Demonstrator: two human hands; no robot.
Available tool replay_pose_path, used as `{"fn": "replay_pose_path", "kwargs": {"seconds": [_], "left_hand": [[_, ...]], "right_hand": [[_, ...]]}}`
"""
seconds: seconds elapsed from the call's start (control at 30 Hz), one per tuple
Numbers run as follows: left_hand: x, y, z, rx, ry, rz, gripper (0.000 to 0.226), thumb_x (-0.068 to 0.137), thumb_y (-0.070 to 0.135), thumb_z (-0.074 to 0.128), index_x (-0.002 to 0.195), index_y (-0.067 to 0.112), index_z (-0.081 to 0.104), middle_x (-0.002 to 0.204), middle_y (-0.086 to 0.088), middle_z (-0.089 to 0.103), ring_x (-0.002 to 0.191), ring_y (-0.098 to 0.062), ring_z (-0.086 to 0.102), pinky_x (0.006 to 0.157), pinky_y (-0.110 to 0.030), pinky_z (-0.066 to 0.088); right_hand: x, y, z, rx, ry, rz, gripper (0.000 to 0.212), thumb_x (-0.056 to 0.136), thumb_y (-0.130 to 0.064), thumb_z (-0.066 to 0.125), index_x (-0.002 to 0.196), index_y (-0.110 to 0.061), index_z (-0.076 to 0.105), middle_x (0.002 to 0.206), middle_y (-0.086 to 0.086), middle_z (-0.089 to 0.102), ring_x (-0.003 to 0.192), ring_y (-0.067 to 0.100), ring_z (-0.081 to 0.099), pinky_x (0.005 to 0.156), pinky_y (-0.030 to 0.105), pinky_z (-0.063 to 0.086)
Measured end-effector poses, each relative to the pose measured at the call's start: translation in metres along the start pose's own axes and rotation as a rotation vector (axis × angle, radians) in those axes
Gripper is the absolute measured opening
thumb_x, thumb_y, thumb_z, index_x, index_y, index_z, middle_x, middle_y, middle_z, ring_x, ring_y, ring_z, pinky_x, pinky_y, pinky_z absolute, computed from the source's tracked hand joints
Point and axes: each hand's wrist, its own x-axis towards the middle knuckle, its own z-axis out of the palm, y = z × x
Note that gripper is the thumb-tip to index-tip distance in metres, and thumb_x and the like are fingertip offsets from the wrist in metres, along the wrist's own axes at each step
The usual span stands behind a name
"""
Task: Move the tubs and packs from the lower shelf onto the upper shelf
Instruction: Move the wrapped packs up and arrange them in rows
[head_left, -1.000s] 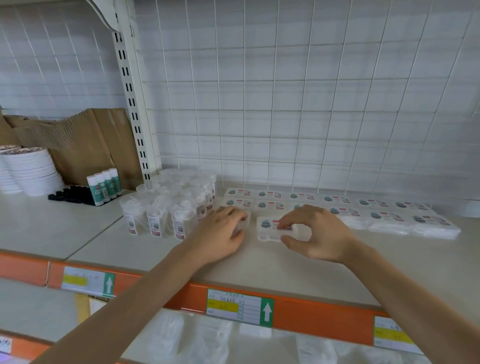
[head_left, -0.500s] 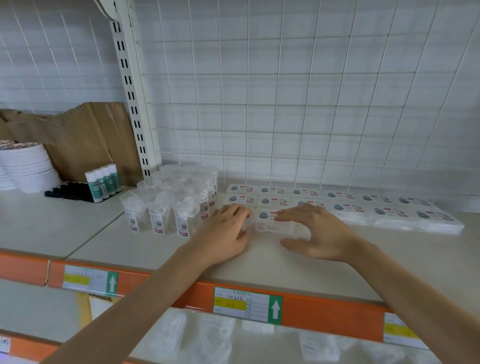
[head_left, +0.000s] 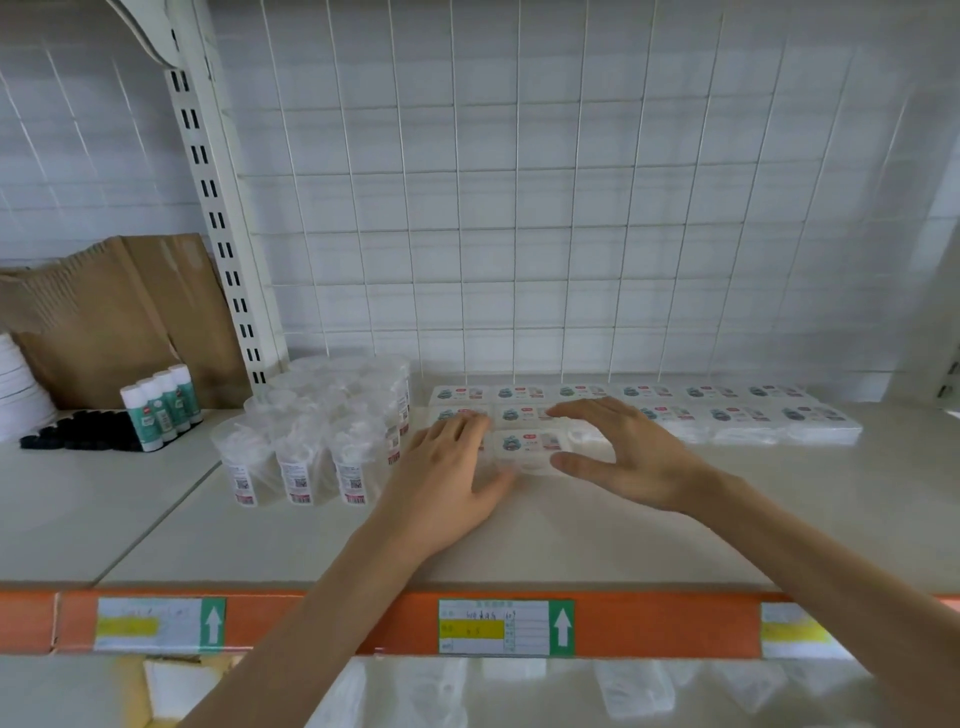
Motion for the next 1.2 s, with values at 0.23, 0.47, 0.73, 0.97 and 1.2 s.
{"fn": "replay_pose_path", "kwargs": {"seconds": [0.23,0.47,0.73,0.97,1.2], "left_hand": [[0.008,0.005,-0.011,0.110,-0.046,0.004,0.073,0.095,0.066,0.036,0.152,0.022,0.026,0.156,0.003,0.033,0.142,-0.015,0.033,0.116,-0.034,0.024],[-0.024,0.050,-0.025,0.148,-0.051,0.051,0.074,0.093,0.070,0.029,0.151,0.024,0.031,0.155,0.006,0.036,0.142,-0.014,0.033,0.115,-0.035,0.025],[-0.071,0.123,-0.053,0.147,-0.059,0.051,0.085,0.085,0.076,0.021,0.149,0.021,0.035,0.151,0.006,0.041,0.139,-0.014,0.036,0.112,-0.031,0.026],[-0.136,0.171,-0.056,0.203,-0.126,0.032,0.098,0.074,0.077,0.009,0.148,0.019,0.038,0.150,0.004,0.043,0.137,-0.016,0.039,0.110,-0.032,0.029],[-0.193,0.198,-0.032,0.130,-0.123,0.022,0.084,0.080,0.072,0.022,0.138,0.018,0.050,0.135,0.002,0.057,0.124,-0.020,0.052,0.102,-0.032,0.037]], "right_hand": [[-0.019,-0.015,0.002,-0.095,0.110,0.199,0.055,0.091,-0.053,0.057,0.140,-0.031,0.045,0.145,-0.012,0.047,0.136,0.011,0.038,0.111,0.032,0.030],[-0.069,-0.038,-0.021,-0.189,0.100,0.241,0.068,0.090,-0.062,0.053,0.146,-0.029,0.037,0.154,-0.010,0.035,0.142,0.013,0.030,0.113,0.032,0.024],[-0.155,-0.052,-0.054,-0.183,0.122,0.244,0.072,0.088,-0.063,0.054,0.149,-0.028,0.034,0.157,-0.009,0.031,0.143,0.013,0.027,0.114,0.033,0.023],[-0.233,-0.058,-0.062,-0.174,0.156,0.226,0.065,0.088,-0.058,0.058,0.143,-0.028,0.041,0.149,-0.008,0.042,0.137,0.015,0.038,0.109,0.033,0.030],[-0.289,-0.051,-0.043,-0.168,0.144,0.212,0.057,0.087,-0.053,0.062,0.135,-0.027,0.048,0.137,-0.007,0.051,0.131,0.018,0.043,0.103,0.032,0.034]]}}
